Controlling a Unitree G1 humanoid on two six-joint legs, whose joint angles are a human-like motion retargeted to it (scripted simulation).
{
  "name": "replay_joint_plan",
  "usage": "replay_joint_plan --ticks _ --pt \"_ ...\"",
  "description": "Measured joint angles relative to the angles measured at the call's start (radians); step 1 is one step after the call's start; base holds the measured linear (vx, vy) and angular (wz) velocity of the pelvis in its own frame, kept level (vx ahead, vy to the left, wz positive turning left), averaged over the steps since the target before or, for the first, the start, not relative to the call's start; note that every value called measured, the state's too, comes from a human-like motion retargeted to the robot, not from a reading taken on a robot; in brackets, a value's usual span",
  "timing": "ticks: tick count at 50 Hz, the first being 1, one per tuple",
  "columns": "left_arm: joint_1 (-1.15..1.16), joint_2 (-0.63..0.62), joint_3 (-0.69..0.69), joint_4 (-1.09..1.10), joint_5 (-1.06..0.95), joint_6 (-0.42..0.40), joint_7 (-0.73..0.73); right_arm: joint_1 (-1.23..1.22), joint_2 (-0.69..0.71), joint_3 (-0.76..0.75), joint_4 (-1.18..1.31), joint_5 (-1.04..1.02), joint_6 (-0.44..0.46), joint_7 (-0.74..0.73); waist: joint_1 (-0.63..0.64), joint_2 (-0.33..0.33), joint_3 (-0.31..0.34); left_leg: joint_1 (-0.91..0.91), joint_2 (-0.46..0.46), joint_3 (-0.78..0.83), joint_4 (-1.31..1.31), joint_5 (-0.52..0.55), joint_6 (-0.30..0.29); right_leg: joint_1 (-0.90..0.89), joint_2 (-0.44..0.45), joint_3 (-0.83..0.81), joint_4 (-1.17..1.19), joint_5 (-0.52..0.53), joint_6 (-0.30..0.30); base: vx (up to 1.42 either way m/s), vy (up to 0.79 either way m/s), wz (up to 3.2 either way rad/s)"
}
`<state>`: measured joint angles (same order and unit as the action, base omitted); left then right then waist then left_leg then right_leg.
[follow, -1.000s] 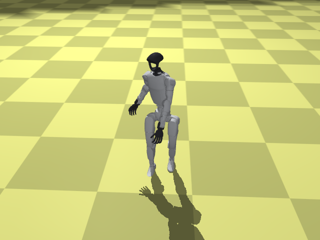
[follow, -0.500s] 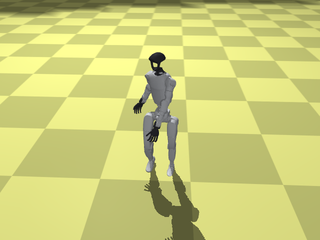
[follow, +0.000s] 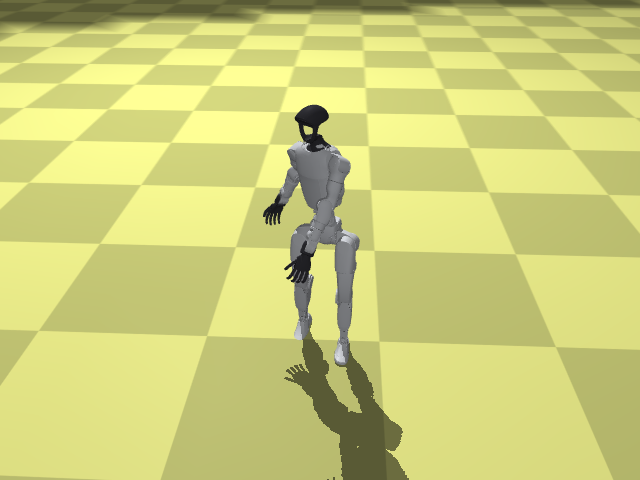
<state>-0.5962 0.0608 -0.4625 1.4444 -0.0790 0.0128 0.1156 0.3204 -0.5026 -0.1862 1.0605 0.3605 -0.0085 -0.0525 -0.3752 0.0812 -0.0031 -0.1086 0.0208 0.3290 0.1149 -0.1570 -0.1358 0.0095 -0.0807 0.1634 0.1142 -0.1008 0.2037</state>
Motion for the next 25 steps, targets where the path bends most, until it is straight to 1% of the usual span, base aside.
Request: replay_joint_plan --ticks 2,3,5,7,8,10,13,15,17,18,20,21,23,25 --pt "-0.022 -0.007 -0.021 -0.001 -0.003 0.007 0.004 0.01 0.003 0.005 0.014 0.031 0.002 -0.008 -0.003 -0.001 0.013 0.01 -0.005 -0.029 0.009 -0.007 -0.003 0.008 0.002 -0.02 0.031 -0.023 -0.051 0.26 0.22 0.42" --pt "-0.033 -0.011 -0.032 -0.002 -0.006 0.01 0.006 0.013 0.004 0.008 0.022 0.05 0.002 -0.013 -0.009 0.0 0.024 0.021 -0.005 -0.037 0.015 -0.02 -0.004 0.007 0.007 -0.033 0.062 -0.031 -0.09 0.26 0.22 0.53" --pt "-0.055 -0.02 -0.05 -0.006 -0.012 0.019 0.008 0.014 0.006 0.011 0.039 0.091 -0.001 -0.021 -0.024 0.01 0.059 0.058 0.005 -0.056 0.009 -0.031 -0.01 -0.017 0.034 -0.049 0.181 -0.055 -0.187 0.27 0.21 0.55" --pt "-0.061 -0.026 -0.061 -0.008 -0.007 0.024 0.004 0.023 0.012 0.007 0.048 0.115 -0.008 -0.02 -0.047 0.023 0.083 0.093 0.017 -0.077 -0.012 -0.027 -0.024 -0.076 0.075 -0.048 0.331 -0.099 -0.244 0.29 0.17 0.51" --pt "-0.059 -0.029 -0.067 -0.008 -0.002 0.024 0.0 0.03 0.015 0.002 0.051 0.119 -0.013 -0.016 -0.061 0.028 0.086 0.106 0.019 -0.087 -0.021 -0.025 -0.031 -0.108 0.091 -0.052 0.387 -0.122 -0.244 0.31 0.13 0.51" --pt "-0.05 -0.033 -0.065 -0.007 0.017 0.023 -0.01 0.045 0.017 -0.012 0.049 0.12 -0.022 -0.013 -0.096 0.044 0.088 0.122 0.026 -0.105 -0.029 -0.028 -0.056 -0.158 0.11 -0.086 0.428 -0.146 -0.23 0.33 0.1 0.48" --pt "-0.025 -0.037 -0.074 -0.013 0.032 0.016 -0.027 0.062 0.009 -0.035 0.041 0.109 -0.03 -0.007 -0.144 0.059 0.07 0.146 0.015 -0.114 -0.043 -0.041 -0.075 -0.186 0.112 -0.14 0.307 -0.13 -0.177 0.36 0.07 0.32" --pt "-0.01 -0.036 -0.076 -0.017 0.045 0.011 -0.038 0.07 0.004 -0.049 0.036 0.096 -0.028 -0.003 -0.171 0.057 0.054 0.169 -0.012 -0.116 -0.053 -0.057 -0.074 -0.181 0.115 -0.145 0.159 -0.068 -0.122 0.38 0.04 0.17" --pt "-0.002 -0.031 -0.08 -0.022 0.054 0.008 -0.045 0.072 0.003 -0.056 0.037 0.085 -0.02 -0.001 -0.178 0.046 0.042 0.197 -0.043 -0.111 -0.057 -0.078 -0.055 -0.167 0.117 -0.115 0.053 0.035 -0.093 0.37 0.02 -0.13" --pt "-0.001 -0.028 -0.082 -0.026 0.056 0.01 -0.046 0.07 0.003 -0.058 0.04 0.085 -0.016 -0.002 -0.172 0.045 0.041 0.209 -0.051 -0.103 -0.053 -0.087 -0.044 -0.159 0.119 -0.097 0.032 0.065 -0.098 0.35 0.02 -0.4" --pt "-0.003 -0.021 -0.083 -0.032 0.055 0.019 -0.044 0.063 0.008 -0.053 0.047 0.093 -0.008 -0.011 -0.15 0.043 0.047 0.218 -0.055 -0.077 -0.016 -0.099 -0.019 -0.135 0.119 -0.064 0.03 0.056 -0.127 0.34 0.02 -0.56" --pt "-0.004 -0.016 -0.082 -0.034 0.053 0.023 -0.044 0.06 0.012 -0.047 0.05 0.094 -0.003 -0.014 -0.136 0.034 0.049 0.208 -0.058 -0.062 0.036 -0.094 0.0 -0.119 0.109 -0.052 0.034 0.041 -0.13 0.33 0.03 -0.58" --pt "-0.002 -0.008 -0.08 -0.036 0.05 0.03 -0.045 0.056 0.023 -0.036 0.049 0.089 0.008 -0.016 -0.113 0.008 0.049 0.161 -0.064 -0.039 0.189 -0.076 0.034 -0.087 0.08 -0.03 0.034 0.023 -0.124 0.33 0.04 -0.48" --pt "0.009 0.002 -0.079 -0.038 0.046 0.031 -0.045 0.06 0.034 -0.026 0.039 0.077 0.016 -0.014 -0.096 -0.018 0.039 0.075 -0.062 -0.036 0.386 -0.05 0.053 -0.06 0.05 -0.015 0.028 0.02 -0.105 0.32 0.05 -0.34"
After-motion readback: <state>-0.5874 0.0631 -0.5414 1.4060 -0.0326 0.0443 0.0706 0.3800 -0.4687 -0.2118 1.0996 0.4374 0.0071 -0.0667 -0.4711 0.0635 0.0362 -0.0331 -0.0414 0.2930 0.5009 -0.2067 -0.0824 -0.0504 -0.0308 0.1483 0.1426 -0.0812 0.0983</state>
